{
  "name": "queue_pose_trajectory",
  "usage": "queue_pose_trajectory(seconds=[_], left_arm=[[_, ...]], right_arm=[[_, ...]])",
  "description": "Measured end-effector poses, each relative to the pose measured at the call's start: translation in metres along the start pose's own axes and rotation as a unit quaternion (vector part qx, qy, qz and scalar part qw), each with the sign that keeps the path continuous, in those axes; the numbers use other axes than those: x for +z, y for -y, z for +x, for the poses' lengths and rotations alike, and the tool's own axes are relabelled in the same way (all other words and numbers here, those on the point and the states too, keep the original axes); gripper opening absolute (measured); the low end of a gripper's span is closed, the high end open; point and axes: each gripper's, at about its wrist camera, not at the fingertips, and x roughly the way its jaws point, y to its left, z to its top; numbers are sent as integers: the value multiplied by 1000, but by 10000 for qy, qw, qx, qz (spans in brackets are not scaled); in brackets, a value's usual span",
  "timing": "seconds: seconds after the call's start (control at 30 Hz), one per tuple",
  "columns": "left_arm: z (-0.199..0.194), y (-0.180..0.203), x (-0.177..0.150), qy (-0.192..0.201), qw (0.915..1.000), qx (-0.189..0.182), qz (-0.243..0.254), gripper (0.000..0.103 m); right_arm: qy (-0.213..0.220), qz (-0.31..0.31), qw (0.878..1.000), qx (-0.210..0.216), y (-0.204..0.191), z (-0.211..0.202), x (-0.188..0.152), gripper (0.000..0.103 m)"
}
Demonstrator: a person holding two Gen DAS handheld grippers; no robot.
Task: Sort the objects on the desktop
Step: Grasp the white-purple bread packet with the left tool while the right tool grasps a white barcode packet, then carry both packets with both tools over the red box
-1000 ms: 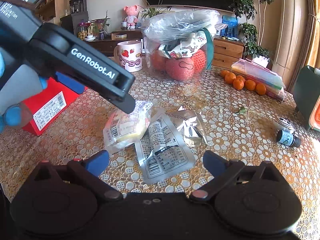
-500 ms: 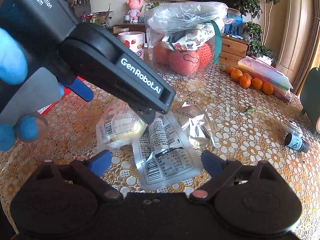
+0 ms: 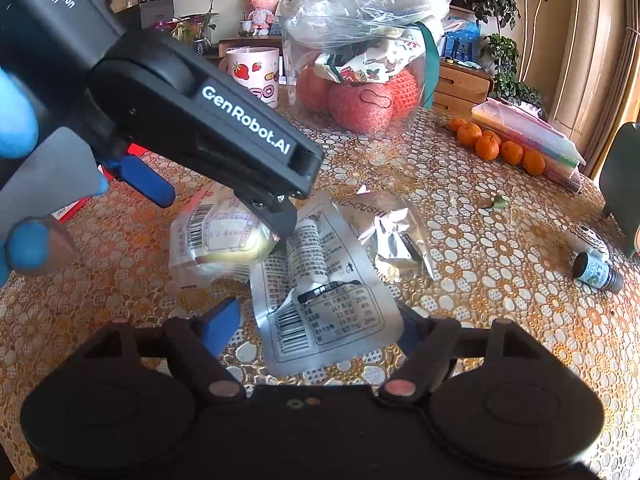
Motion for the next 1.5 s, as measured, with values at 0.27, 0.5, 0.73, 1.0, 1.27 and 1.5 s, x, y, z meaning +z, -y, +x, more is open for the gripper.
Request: queue_pose_trajectory(seconds=[0.27,0.5,0.73,1.0,1.27,1.5], left_arm=[[-5,-1,-6,-34,9998,-183,45,73],[-11,-3,-12,-18,9995,-271,134,59],[-15,-8,-16,-7,9994,-315,160,55],[-25,-12,-24,2,9991,-394,181,54],[-48,-21,-34,78,9989,-410,215,54],[-73,-29,-47,149,9984,-476,259,54]], right_arm=[[-15,49,10000,-40,2,0,2,70],[95,-68,9998,-150,1,-4,8,82],[35,-194,9997,-151,-6,-1,14,70],[38,-100,9999,-89,-8,-10,14,62],[106,-19,9999,-51,-17,-31,13,62],[145,-42,9999,-65,-29,-52,13,62]])
